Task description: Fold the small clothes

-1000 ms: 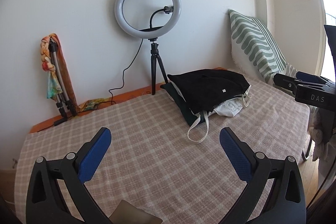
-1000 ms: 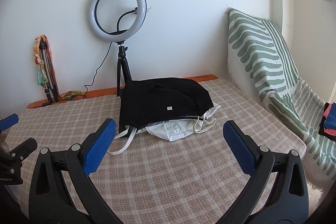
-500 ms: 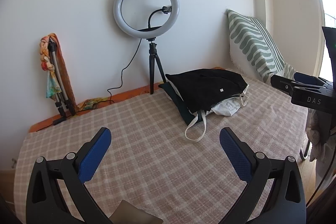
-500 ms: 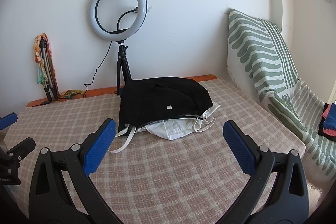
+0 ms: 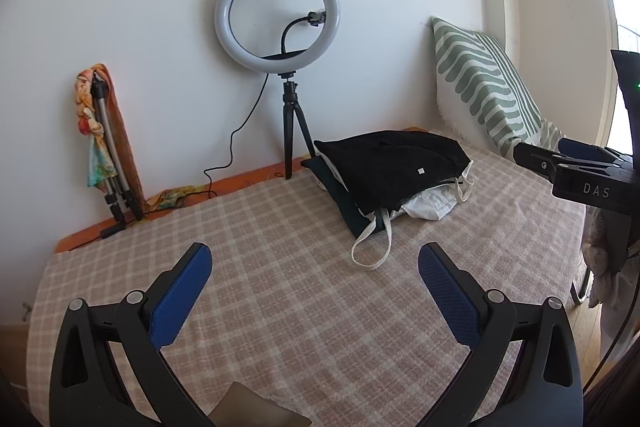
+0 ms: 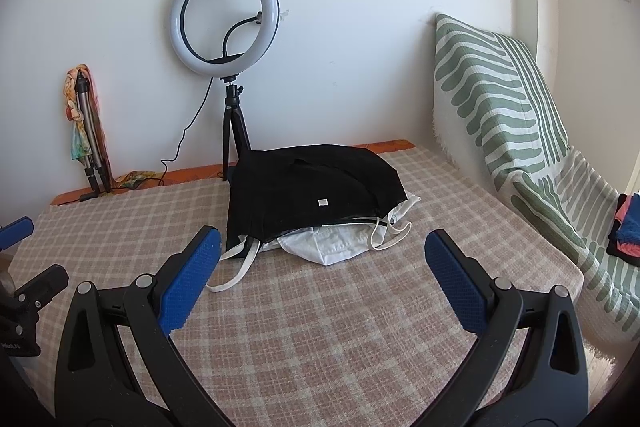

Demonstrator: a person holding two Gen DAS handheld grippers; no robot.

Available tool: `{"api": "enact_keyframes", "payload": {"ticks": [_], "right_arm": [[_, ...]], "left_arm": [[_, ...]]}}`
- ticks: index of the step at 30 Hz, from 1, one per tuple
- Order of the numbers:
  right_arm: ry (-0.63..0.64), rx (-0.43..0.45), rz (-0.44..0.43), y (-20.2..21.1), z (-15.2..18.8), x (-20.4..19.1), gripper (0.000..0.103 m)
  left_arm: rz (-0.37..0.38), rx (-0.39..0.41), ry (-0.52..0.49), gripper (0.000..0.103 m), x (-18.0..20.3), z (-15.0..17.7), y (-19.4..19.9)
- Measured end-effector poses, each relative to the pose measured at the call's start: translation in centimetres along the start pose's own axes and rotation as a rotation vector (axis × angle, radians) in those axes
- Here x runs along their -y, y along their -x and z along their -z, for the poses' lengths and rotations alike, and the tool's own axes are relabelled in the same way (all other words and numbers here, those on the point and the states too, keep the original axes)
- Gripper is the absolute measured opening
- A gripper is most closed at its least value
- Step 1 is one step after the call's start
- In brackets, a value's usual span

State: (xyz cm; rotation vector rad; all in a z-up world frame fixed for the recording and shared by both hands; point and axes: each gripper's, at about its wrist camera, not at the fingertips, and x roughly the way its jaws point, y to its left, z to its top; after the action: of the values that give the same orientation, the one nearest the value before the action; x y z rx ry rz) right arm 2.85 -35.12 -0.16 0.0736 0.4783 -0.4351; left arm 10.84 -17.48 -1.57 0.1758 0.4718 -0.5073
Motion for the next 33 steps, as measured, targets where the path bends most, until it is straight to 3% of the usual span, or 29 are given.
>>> {"api": "enact_keyframes", "payload": {"ticks": [33], "right_arm": [[0.012, -0.016, -0.031, -1.1, 0.5, -0.1, 0.103]], "left_arm": [[0.0, -0.007, 0.002, 0.103, -0.2, 0.1, 0.1]]}}
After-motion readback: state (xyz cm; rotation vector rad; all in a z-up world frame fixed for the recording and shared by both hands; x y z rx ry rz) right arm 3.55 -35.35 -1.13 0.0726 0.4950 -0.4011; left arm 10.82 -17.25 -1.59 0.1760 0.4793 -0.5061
